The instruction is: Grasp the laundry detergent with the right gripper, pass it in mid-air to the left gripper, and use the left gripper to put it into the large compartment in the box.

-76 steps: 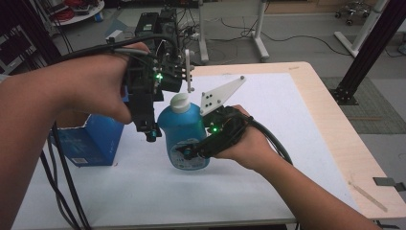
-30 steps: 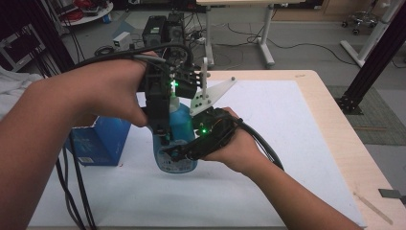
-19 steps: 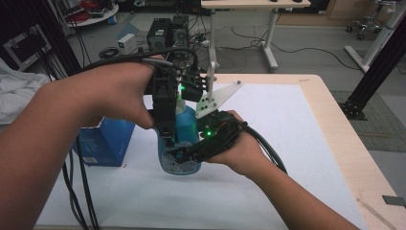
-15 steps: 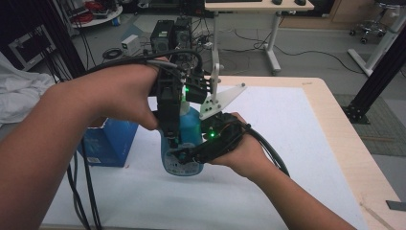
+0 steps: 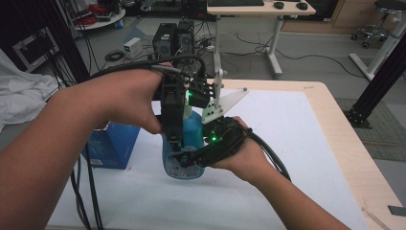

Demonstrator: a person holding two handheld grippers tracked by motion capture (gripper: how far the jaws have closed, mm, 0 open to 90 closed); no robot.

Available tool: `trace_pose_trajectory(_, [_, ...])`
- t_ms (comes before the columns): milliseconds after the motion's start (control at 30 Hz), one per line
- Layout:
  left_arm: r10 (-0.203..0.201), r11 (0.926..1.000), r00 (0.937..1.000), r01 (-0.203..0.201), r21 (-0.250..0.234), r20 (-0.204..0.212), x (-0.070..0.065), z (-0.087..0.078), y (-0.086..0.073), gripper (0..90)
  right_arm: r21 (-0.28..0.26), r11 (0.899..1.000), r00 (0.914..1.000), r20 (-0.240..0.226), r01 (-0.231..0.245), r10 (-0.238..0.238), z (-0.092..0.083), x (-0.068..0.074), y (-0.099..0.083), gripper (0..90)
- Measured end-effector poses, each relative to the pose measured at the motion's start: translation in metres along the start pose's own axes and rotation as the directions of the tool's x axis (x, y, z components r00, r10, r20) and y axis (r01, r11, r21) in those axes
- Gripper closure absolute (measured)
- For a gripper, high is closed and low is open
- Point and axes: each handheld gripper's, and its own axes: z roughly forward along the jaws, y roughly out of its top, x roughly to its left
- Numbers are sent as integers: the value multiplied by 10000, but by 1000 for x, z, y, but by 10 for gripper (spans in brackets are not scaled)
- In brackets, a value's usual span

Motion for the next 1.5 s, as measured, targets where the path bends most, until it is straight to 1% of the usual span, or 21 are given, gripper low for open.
trace_pose_trajectory(67, [-18,10000,10000,18,23,-4,0,0,0,354,-7,10000,10000,-11,-2,2,0,0,0,468])
trace_pose_trajectory(200, [-139,9999,9998,138,72,129,0,0,0,361,-27,10000,10000,-13,65,-65,1,1,0,468])
trace_pose_trajectory(333, [-196,9998,9997,196,9,152,-1,-1,-1,365,-51,9999,10000,-26,96,-96,1,1,0,468])
trace_pose_trajectory(367, [-270,9996,9995,270,-5,185,-1,-2,-1,367,-67,9999,9999,-37,111,-111,1,1,0,469])
trace_pose_trajectory(433, [-332,9994,9991,331,59,270,-1,-2,-1,371,-29,9999,9998,-72,170,-170,1,2,1,468])
trace_pose_trajectory(567, [-418,9991,9987,415,104,292,-2,-2,0,376,16,9997,9996,-137,241,-240,0,2,0,468])
trace_pose_trajectory(767, [-580,9983,9979,576,132,297,-5,-8,0,379,-276,9992,9991,-293,286,-294,-1,4,2,462])
trace_pose_trajectory(800, [-516,9986,9984,513,141,249,-6,-9,0,379,-332,9990,9991,-316,286,-297,-1,4,2,459])
trace_pose_trajectory(833, [-544,9984,9982,541,138,256,-6,-9,0,379,-350,9989,9990,-310,315,-325,-2,4,2,456])
trace_pose_trajectory(967, [-623,9980,9974,620,105,360,-6,-9,1,379,-332,9987,9985,-382,376,-389,-4,4,1,433])
trace_pose_trajectory(1033, [-663,9977,9973,659,132,325,-6,-9,0,379,-222,9991,9982,-482,358,-369,-7,3,0,377])
trace_pose_trajectory(1067, [-683,9976,9974,680,149,249,-5,-10,0,379,-109,9993,9984,-444,348,-353,-8,3,-2,340])
trace_pose_trajectory(1100, [-674,9976,9975,670,185,226,-4,-10,-1,379,86,9993,9985,-409,370,-367,-8,3,-3,321])
trace_pose_trajectory(1167, [-811,9966,9965,808,156,203,-3,-12,-3,379,288,9985,9986,-271,464,-456,-12,3,-7,294])
trace_pose_trajectory(1200, [-903,9958,9957,900,172,206,-3,-13,-4,379,386,9980,9986,-199,495,-487,-14,3,-8,260])
trace_pose_trajectory(1233, [-881,9960,9959,877,192,194,-2,-14,-5,379,457,9978,9989,-103,471,-467,-16,3,-9,226])
trace_pose_trajectory(1300, [-1031,9945,9945,1028,190,171,-1,-15,-7,379,530,9974,9988,97,481,-487,-22,4,-11,223])
trace_pose_trajectory(1367, [-1069,9940,9942,1065,250,155,0,-17,-9,379,573,9972,9984,275,470,-486,-28,3,-11,196])
trace_pose_trajectory(1400, [-1237,9920,9922,1231,285,185,0,-18,-9,379,625,9970,9980,399,464,-490,-31,2,-11,181])
trace_pose_trajectory(1433, [-1166,9928,9930,1161,288,166,1,-19,-10,378,650,9968,9976,494,456,-488,-34,1,-12,137])
trace_pose_trajectory(1500, [-1253,9918,9919,1248,267,184,1,-20,-12,378,716,9966,9965,697,413,-463,-39,0,-12,132])
